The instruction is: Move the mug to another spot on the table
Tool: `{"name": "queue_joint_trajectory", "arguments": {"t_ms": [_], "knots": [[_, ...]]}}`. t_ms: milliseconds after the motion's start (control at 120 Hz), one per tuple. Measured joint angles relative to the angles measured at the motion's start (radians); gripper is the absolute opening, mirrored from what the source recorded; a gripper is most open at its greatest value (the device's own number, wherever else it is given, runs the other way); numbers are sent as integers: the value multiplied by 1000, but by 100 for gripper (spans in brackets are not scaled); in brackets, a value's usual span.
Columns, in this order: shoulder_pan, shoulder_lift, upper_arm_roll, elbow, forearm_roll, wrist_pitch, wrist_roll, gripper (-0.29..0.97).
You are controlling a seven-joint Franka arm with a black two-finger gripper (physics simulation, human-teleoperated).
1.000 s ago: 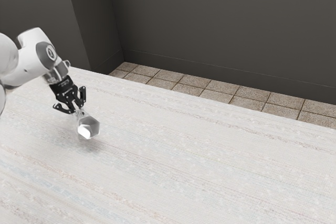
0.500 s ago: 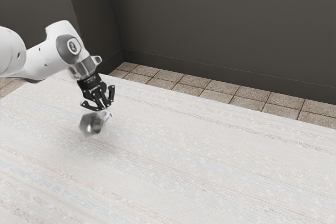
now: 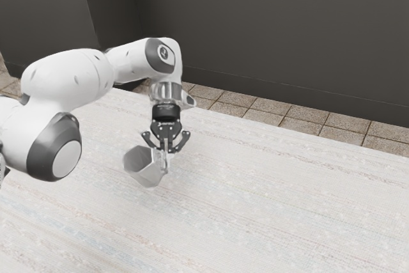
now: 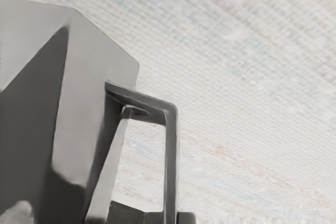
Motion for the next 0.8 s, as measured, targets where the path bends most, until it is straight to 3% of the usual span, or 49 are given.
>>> {"name": "queue_joint_trajectory", "arguments": {"t_ms": [350,800], "knots": [[-7,85,15,-3,-21,-133,66,-11],[7,210,40,51,-48,-122,128,-11]]}}
